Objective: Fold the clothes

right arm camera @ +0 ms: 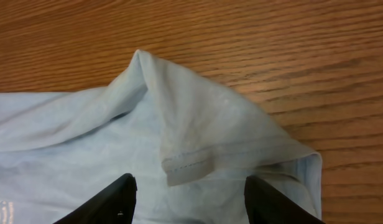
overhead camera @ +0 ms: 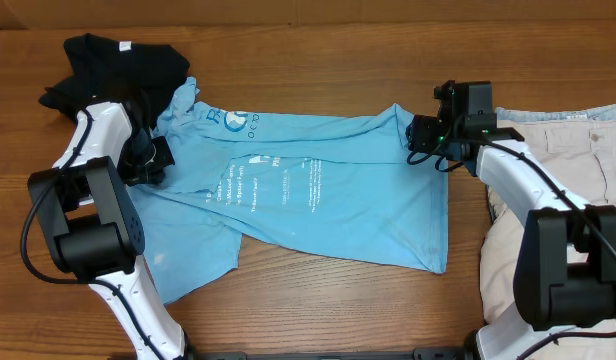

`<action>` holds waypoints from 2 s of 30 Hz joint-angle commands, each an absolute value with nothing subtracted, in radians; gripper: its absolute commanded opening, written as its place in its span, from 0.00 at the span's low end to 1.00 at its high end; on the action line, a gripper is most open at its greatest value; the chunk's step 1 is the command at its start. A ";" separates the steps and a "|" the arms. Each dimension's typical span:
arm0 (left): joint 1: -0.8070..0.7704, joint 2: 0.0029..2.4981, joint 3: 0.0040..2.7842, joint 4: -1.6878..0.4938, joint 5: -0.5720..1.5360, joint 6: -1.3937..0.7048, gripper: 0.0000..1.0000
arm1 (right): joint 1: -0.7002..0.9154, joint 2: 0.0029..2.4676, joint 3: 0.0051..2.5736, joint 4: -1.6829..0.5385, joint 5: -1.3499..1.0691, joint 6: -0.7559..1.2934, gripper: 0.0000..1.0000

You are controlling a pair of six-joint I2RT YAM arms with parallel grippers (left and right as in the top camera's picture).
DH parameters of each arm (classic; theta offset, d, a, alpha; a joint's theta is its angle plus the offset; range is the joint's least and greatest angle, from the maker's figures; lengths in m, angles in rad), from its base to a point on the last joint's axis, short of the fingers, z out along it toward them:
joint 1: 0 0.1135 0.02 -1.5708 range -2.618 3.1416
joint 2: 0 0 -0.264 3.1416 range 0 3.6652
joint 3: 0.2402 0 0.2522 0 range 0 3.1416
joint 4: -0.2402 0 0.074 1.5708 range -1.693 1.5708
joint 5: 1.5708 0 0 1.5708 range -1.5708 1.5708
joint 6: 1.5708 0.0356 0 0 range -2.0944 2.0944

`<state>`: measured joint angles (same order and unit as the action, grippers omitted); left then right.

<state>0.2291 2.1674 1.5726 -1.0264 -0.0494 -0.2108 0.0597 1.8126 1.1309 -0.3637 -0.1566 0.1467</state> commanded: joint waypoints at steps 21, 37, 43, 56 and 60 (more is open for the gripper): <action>0.240 2.240 1.551 -1.017 -0.051 -0.214 0.04 | 0.073 1.880 1.120 -0.267 -0.208 0.149 0.49; 0.240 2.240 1.551 -1.023 -0.052 -0.213 0.04 | 0.035 1.882 1.183 -0.256 -0.210 0.157 0.04; 0.240 2.240 1.551 -1.019 -0.052 -0.213 0.05 | -0.049 1.872 1.253 -0.284 -0.210 0.160 0.04; 0.240 2.240 1.552 -1.022 -0.049 -0.160 0.09 | -0.088 1.863 1.253 -0.197 -0.217 0.101 0.67; 0.240 2.240 1.570 -1.046 -0.046 -0.102 0.10 | -0.088 1.821 1.253 -0.344 -0.301 0.101 0.49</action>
<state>0.2317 2.1677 1.5749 -1.0325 -0.0463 -0.1669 -0.0872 1.8931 1.2308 -0.2989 -0.2317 0.1055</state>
